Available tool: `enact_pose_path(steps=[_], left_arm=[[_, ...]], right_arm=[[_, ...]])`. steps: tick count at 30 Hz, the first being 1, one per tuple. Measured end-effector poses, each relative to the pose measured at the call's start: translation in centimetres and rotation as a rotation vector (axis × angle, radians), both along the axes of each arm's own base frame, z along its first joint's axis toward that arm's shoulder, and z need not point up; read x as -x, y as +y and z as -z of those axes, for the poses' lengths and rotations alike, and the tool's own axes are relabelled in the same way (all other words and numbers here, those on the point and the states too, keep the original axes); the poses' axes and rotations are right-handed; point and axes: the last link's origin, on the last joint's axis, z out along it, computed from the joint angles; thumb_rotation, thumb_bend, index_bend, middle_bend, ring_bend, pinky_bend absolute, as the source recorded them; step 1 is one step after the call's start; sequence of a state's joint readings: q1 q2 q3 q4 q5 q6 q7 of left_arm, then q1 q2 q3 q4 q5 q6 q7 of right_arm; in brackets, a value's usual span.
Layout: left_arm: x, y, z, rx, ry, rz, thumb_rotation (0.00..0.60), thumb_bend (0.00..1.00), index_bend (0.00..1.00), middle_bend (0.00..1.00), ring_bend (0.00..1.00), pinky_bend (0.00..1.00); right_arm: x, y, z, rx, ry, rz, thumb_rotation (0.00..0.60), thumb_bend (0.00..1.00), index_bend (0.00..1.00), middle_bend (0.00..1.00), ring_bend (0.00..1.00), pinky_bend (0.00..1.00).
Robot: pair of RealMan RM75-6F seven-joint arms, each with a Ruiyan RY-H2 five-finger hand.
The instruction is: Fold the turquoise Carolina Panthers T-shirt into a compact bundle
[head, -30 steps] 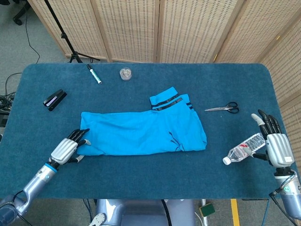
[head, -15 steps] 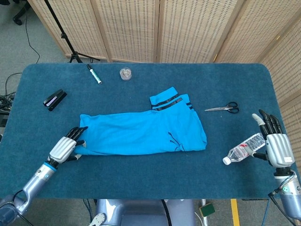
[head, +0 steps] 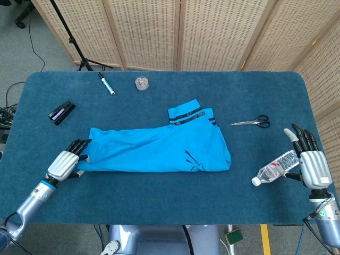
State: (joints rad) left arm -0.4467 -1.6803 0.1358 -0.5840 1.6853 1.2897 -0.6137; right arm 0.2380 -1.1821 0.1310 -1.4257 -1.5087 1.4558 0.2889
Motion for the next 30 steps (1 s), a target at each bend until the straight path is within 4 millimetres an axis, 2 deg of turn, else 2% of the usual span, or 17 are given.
enact_pose_path(steps=[18, 30], left_arm=[[4.0, -0.2, -6.5, -0.063, 0.143, -0.098, 0.600, 0.59, 0.84, 0.00, 0.00, 0.00], [6.3, -0.6, -9.8, -0.141, 0.136, -0.193, 0.600, 0.60, 0.84, 0.00, 0.00, 0.00]], right_arm=[[-0.1, 0.1, 0.2, -0.005, 0.004, -0.004, 0.600, 0.00, 0.00, 0.00, 0.00, 0.00], [0.0, 0.1, 0.4, -0.012, 0.010, -0.001, 0.600, 0.00, 0.00, 0.00, 0.00, 0.00]])
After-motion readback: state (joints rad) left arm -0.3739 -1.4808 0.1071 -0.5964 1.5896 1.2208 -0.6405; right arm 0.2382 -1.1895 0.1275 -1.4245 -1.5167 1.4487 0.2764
